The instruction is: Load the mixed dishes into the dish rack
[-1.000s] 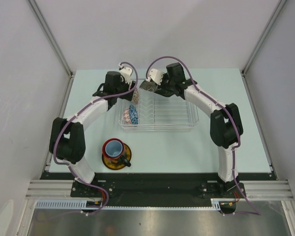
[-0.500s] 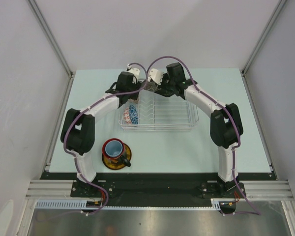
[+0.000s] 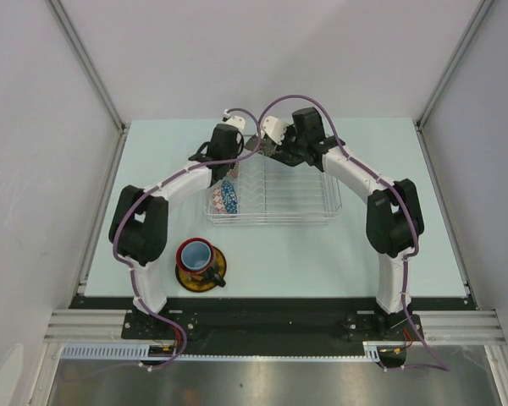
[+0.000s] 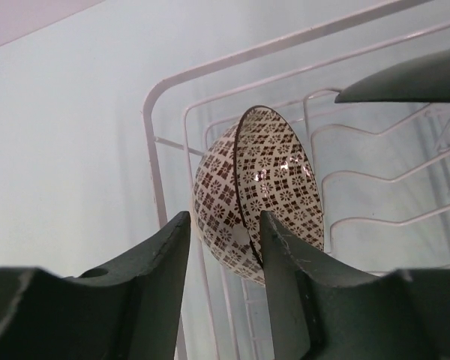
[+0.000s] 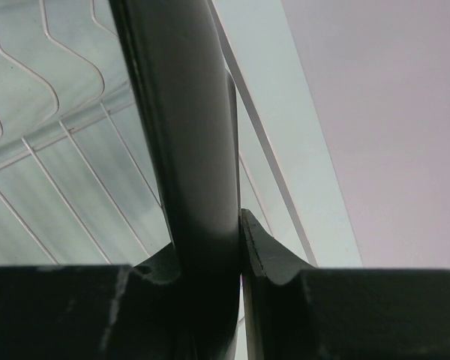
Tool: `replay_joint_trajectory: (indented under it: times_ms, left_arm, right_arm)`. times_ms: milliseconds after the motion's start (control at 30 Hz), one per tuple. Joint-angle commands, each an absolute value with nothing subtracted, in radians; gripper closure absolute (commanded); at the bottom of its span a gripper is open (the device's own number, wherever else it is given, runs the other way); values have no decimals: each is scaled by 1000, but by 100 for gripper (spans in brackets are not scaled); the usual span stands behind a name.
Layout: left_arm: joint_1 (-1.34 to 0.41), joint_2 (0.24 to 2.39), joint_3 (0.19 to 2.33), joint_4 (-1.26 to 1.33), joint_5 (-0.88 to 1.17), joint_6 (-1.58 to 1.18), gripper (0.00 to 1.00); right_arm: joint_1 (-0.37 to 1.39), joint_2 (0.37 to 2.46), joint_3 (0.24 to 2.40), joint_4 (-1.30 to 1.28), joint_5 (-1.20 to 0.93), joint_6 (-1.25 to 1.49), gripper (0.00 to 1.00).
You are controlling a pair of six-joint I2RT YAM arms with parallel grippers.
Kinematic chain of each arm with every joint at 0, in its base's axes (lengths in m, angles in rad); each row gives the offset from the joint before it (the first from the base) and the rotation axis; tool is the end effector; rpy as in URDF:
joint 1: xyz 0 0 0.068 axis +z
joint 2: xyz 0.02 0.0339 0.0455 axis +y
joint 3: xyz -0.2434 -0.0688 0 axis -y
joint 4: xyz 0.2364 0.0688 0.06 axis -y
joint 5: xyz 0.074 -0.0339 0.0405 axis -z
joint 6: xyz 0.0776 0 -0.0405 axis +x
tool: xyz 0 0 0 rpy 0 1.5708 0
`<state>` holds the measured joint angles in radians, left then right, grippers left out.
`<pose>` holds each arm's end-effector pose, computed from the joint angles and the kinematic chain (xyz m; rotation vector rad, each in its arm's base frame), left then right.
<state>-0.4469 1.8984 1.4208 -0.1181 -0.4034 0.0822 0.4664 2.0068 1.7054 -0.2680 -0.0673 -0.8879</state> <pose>0.4245 -0.1697 0.2070 0.3307 2.0950 0.2213 0.4388 0.2267 0.2396 -1.3738 1.6458 -0.1748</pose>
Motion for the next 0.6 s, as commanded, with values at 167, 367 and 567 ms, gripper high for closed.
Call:
replay_joint_trajectory:
  times_ms: [167,367,567]
  left_arm:
    - [-453,1910,1442,-78,-443,84,61]
    - [-456,1891,1385,-64,-446,81,63]
    - [-459,1861,1312,-40,-446,78,63]
  right_arm:
    - [445,1907,1730,-81,-32,-873,100]
    - [440,1914,1740,-80,-37,-868,100]
    - [437,1931,1769,-89,-46,-862,100]
